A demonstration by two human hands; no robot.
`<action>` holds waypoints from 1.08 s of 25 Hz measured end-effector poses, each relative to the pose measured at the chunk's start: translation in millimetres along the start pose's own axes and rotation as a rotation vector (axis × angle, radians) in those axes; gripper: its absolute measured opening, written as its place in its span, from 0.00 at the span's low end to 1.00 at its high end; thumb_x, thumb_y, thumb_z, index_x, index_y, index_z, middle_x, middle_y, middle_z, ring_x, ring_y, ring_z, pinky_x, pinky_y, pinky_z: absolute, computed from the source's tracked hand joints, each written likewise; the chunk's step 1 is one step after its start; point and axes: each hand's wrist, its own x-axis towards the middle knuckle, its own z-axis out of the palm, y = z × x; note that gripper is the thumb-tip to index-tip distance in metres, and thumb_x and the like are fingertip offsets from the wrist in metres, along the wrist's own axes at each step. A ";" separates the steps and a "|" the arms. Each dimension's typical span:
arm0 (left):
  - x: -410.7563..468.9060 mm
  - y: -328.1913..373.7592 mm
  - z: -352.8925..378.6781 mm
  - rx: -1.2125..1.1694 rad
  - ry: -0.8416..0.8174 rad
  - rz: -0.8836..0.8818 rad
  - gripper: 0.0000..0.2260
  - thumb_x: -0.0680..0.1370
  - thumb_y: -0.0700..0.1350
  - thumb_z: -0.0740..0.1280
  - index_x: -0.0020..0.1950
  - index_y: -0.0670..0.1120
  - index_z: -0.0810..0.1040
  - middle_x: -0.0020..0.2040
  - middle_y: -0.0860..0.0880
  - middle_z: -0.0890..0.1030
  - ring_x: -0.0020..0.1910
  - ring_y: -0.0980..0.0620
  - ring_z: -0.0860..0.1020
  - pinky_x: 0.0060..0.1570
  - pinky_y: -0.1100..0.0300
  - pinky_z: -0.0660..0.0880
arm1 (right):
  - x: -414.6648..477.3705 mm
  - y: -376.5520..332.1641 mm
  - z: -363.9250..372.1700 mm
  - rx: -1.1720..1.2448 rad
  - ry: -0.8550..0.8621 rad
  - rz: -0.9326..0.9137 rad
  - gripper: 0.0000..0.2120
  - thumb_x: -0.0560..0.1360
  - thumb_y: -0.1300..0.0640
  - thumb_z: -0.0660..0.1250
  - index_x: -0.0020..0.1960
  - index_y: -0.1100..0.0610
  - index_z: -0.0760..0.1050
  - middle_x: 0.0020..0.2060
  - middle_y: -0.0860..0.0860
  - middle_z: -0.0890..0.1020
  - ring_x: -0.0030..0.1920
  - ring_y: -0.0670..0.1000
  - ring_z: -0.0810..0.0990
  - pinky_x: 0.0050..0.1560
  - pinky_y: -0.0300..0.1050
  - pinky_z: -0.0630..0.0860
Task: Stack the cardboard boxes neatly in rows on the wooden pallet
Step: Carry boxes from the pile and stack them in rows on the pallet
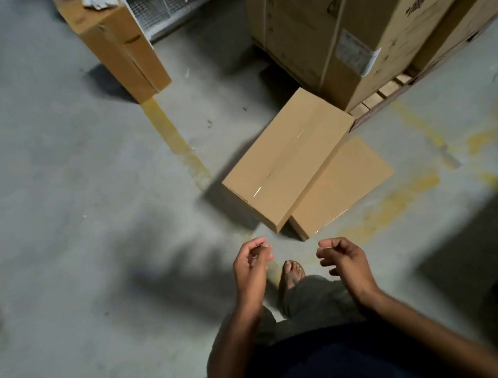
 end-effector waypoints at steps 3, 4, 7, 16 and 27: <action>83.3 35.7 -17.5 0.038 0.033 -0.026 0.06 0.80 0.42 0.71 0.55 0.51 0.83 0.52 0.49 0.86 0.53 0.50 0.85 0.44 0.66 0.77 | 58.0 -39.8 47.6 -0.024 0.045 -0.003 0.06 0.77 0.62 0.71 0.54 0.58 0.81 0.43 0.52 0.85 0.42 0.50 0.82 0.44 0.45 0.76; 112.7 45.9 -22.4 0.056 0.037 -0.024 0.06 0.79 0.44 0.72 0.55 0.52 0.83 0.52 0.51 0.86 0.54 0.51 0.84 0.46 0.64 0.77 | 80.9 -49.8 63.1 -0.047 0.078 -0.008 0.06 0.77 0.61 0.71 0.53 0.56 0.81 0.44 0.51 0.85 0.43 0.50 0.82 0.46 0.47 0.76; 204.8 60.0 -29.3 0.139 0.018 -0.026 0.07 0.79 0.44 0.72 0.56 0.52 0.81 0.55 0.52 0.85 0.59 0.52 0.82 0.55 0.62 0.77 | 149.1 -56.6 103.5 -0.148 0.167 0.034 0.09 0.76 0.57 0.72 0.56 0.52 0.78 0.50 0.48 0.84 0.46 0.49 0.82 0.54 0.52 0.78; 434.9 30.9 9.0 0.858 -0.378 -0.147 0.34 0.80 0.62 0.65 0.82 0.50 0.60 0.77 0.46 0.70 0.75 0.43 0.69 0.72 0.49 0.66 | 306.2 17.5 181.3 0.192 0.390 0.519 0.47 0.71 0.38 0.75 0.79 0.50 0.52 0.69 0.60 0.74 0.63 0.63 0.78 0.63 0.63 0.78; 421.4 171.6 94.8 0.806 -0.519 -0.040 0.32 0.75 0.65 0.69 0.69 0.43 0.73 0.63 0.44 0.81 0.63 0.43 0.79 0.57 0.51 0.77 | 277.3 -92.4 78.9 0.253 0.389 0.298 0.45 0.70 0.41 0.77 0.80 0.50 0.59 0.65 0.51 0.78 0.59 0.53 0.81 0.51 0.49 0.78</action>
